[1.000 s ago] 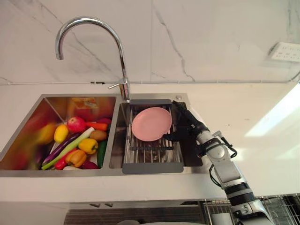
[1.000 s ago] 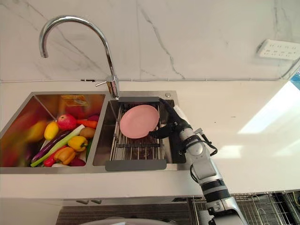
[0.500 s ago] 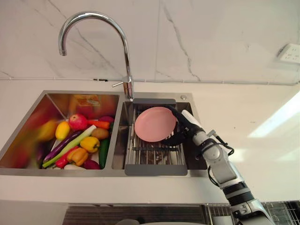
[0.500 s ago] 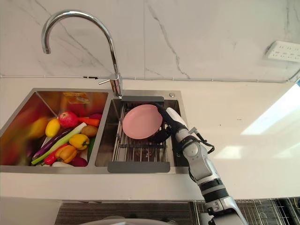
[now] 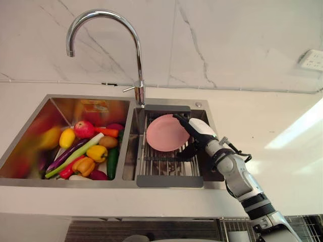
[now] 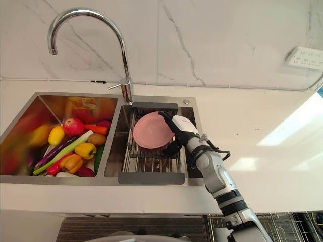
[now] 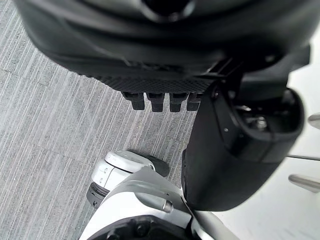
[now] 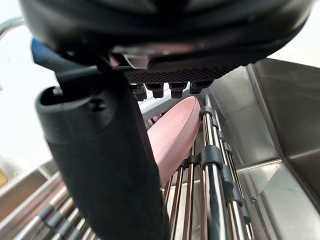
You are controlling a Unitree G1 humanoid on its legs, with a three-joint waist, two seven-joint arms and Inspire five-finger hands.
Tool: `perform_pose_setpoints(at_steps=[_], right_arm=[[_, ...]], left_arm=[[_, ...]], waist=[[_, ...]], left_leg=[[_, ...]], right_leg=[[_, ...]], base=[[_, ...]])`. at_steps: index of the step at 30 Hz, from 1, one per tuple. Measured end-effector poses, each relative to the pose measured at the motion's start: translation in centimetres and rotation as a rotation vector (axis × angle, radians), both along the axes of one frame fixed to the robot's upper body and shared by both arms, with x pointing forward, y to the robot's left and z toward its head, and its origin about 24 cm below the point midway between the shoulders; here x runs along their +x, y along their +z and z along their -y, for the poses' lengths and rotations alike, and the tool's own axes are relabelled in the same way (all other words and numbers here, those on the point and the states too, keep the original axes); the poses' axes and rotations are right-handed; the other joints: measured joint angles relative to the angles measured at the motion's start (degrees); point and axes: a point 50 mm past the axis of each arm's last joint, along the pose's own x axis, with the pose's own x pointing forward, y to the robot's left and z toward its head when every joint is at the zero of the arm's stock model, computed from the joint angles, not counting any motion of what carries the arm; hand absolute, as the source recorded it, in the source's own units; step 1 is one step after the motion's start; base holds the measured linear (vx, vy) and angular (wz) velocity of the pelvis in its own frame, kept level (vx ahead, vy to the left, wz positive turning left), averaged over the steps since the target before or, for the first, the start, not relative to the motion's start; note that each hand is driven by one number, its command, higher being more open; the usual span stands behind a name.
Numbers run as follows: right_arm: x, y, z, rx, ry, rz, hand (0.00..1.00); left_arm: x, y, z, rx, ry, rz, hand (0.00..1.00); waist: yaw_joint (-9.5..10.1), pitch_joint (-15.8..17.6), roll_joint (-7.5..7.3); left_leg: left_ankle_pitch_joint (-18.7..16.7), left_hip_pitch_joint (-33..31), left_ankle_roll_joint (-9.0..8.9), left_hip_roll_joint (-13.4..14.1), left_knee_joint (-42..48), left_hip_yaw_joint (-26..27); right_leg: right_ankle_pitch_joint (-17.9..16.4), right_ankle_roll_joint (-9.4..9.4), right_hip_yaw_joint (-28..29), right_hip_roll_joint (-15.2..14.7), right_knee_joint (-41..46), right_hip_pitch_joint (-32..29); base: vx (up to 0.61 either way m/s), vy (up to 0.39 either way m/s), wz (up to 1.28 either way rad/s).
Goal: Walk over to the sink, pick up the cup, carry it to the dishwasher, place the cup inside the dishwasher, then close the dishwasher door
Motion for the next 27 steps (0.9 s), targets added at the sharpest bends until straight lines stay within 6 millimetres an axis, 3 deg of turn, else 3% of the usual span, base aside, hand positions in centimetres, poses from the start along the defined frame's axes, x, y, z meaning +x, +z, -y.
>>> perform_pose_setpoints(at_steps=[11, 27], right_arm=[[1.0, -0.4, -0.1, -0.145, -0.027, 0.092, 1.0], [1.4, -2.1, 0.7, -0.155, -0.183, 0.23, 1.0]], left_arm=[[0.1, 0.0, -0.1, 0.0, -0.004, 0.003, 1.0], [0.3, 0.1, -0.1, 0.009, -0.053, 0.003, 1.0]], waist=[[1.24, -0.04, -0.36], [1.99, 0.11, -0.44]], left_leg=[[0.44, -0.32, 0.56, -0.13, 0.0, -1.54], [1.47, -0.46, 1.4, -0.62, -0.52, -3.53]], right_leg=[[-0.01, 0.02, -1.22, -0.09, 0.05, 0.11], [-0.09, 0.07, -3.21, -0.5, 0.13, 0.56]], base=[[-0.01, 0.001, 0.05], [-0.03, 0.009, 0.07]])
